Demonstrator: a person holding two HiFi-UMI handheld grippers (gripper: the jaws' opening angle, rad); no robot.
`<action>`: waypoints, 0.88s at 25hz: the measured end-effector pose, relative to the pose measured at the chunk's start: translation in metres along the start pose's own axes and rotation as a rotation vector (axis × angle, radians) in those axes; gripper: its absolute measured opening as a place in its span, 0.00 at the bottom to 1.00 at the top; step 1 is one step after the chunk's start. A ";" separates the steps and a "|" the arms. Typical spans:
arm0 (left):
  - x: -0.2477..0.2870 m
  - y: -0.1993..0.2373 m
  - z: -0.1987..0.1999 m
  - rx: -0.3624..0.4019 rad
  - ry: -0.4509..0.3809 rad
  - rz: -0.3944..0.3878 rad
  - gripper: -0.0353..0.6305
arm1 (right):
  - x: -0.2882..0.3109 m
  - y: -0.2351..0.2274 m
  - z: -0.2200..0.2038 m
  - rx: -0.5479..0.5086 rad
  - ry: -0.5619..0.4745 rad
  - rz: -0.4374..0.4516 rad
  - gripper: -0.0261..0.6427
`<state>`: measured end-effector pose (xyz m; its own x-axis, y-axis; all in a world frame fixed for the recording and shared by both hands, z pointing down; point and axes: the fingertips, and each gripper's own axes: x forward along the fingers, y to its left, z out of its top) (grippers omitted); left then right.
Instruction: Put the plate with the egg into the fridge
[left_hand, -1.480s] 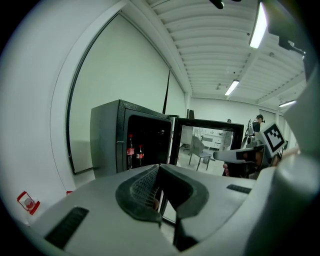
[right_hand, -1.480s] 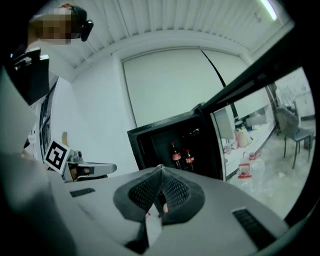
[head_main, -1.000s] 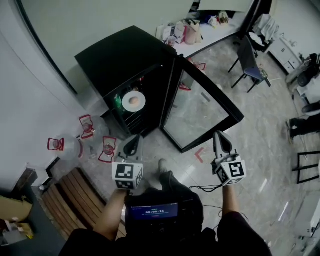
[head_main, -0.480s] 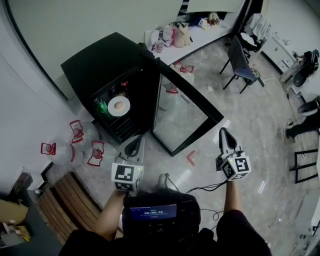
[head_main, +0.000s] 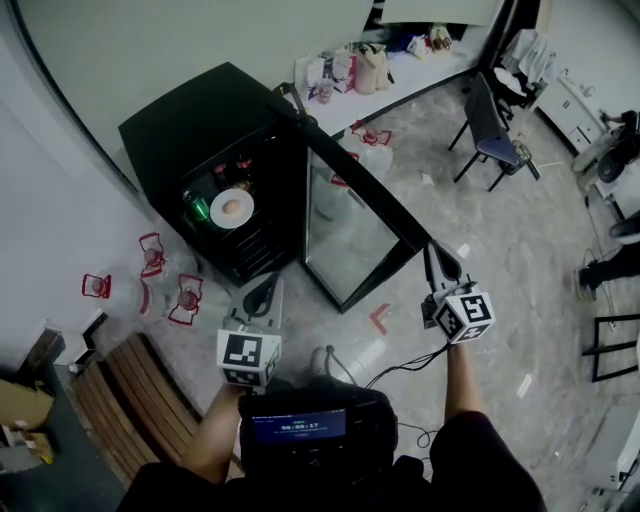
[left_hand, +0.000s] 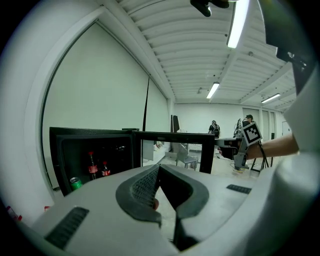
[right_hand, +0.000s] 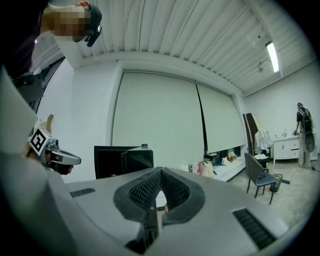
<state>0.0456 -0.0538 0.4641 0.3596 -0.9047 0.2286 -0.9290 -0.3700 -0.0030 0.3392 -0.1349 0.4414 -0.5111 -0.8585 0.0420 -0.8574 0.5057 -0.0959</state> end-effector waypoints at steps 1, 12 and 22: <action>0.000 0.001 0.001 0.002 -0.001 0.007 0.06 | 0.000 0.000 0.000 0.014 -0.008 0.023 0.05; -0.011 0.013 -0.004 -0.005 0.000 0.048 0.06 | -0.006 0.024 -0.004 0.034 0.025 0.150 0.05; -0.031 0.036 -0.010 -0.021 0.004 0.090 0.07 | -0.012 0.085 -0.006 0.078 0.044 0.351 0.07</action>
<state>0.0003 -0.0366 0.4668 0.2739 -0.9333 0.2322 -0.9593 -0.2824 -0.0036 0.2728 -0.0810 0.4383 -0.7773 -0.6281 0.0359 -0.6226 0.7597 -0.1876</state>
